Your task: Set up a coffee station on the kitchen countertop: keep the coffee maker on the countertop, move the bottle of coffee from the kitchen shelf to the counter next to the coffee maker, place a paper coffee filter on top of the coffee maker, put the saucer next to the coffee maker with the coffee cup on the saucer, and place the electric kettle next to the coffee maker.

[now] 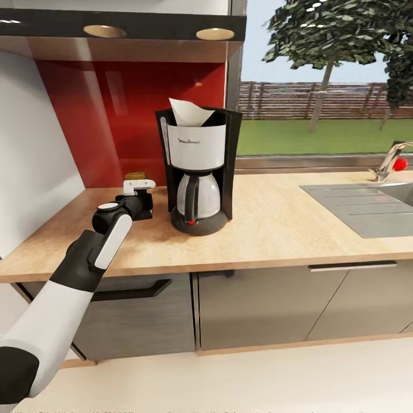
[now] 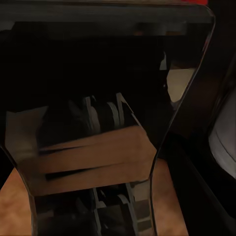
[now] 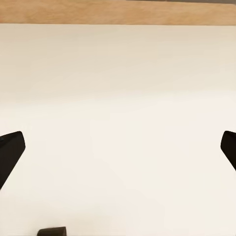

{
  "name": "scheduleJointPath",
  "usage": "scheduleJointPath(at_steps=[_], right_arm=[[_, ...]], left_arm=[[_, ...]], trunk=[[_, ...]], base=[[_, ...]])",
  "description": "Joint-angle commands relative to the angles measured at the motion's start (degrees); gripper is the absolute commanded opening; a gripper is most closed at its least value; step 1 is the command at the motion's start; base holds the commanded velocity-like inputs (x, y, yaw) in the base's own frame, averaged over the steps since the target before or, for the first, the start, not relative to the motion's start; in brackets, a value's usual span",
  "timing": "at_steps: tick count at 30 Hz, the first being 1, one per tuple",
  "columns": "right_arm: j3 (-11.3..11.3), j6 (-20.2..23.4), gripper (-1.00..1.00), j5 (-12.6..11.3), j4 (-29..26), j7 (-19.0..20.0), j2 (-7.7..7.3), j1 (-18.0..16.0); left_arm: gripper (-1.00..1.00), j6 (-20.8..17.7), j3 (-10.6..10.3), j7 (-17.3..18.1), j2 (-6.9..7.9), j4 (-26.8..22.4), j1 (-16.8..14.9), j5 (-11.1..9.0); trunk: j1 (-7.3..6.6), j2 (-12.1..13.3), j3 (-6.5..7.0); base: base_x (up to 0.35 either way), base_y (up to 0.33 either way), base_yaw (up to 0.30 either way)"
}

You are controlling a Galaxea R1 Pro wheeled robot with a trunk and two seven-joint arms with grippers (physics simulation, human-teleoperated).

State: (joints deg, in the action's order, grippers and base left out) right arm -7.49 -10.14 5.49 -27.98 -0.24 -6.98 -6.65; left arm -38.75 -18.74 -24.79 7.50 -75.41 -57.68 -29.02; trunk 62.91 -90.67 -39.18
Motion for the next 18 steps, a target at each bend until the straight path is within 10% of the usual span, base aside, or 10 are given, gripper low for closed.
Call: scheduleJointPath(at_steps=[1,18], right_arm=[[-0.2,-0.2,1.0,0.6,0.0,0.0,0.03,0.0],[-0.2,-0.2,1.0,0.6,0.1,0.0,0.02,0.0]], left_arm=[[-1.0,-0.1,-0.2,-0.5,0.06,-0.1,-0.1,-0.5],[-1.0,-0.1,-0.2,-0.5,0.06,0.1,-0.1,-0.5]], trunk=[[-0.01,0.0,-0.14],[1.75,-3.2,-1.97]], base=[[0.0,0.0,0.0],[0.0,0.0,0.0]])
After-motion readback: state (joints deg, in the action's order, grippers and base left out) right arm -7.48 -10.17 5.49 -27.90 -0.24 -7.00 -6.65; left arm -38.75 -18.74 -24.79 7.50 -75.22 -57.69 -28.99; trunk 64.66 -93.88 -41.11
